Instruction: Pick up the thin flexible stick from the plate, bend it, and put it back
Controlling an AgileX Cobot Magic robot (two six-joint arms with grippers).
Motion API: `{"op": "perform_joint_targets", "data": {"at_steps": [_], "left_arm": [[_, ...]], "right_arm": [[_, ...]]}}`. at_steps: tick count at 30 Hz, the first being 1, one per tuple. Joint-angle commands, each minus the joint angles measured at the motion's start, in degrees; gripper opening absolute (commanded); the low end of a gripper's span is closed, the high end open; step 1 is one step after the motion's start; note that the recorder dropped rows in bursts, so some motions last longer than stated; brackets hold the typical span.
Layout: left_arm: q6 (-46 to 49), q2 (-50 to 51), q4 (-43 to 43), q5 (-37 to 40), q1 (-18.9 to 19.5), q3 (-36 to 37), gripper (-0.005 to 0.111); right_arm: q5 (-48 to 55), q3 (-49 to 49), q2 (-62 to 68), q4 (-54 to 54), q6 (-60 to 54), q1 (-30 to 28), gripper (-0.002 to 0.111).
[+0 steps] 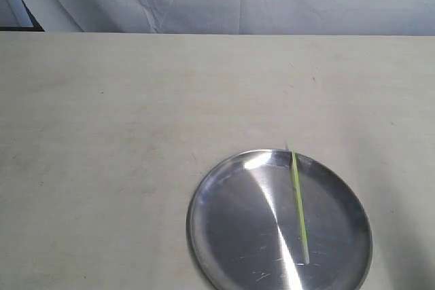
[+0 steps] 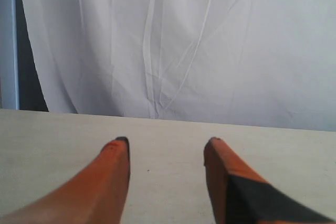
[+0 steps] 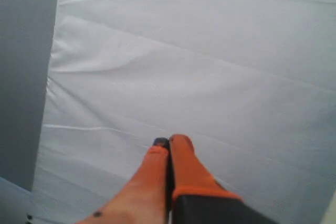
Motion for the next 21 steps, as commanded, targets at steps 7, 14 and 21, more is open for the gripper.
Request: {"op": "perform_joint_targets", "data": {"at_steps": [7, 14, 21], "left_arm": [[-0.1, -0.1, 0.1, -0.3, -0.3, 0.2, 0.045], [-0.1, -0.1, 0.1, -0.2, -0.3, 0.2, 0.045], [-0.1, -0.1, 0.1, -0.3, -0.3, 0.2, 0.045]], "right_arm": [[-14.7, -18.9, 12.7, -23.2, -7.4, -0.3, -0.001], [44.4, -46.7, 45.6, -51.9, -11.7, -0.3, -0.001], [62.2, -58.1, 74.9, -53.5, -12.1, 5.9, -0.001]]}}
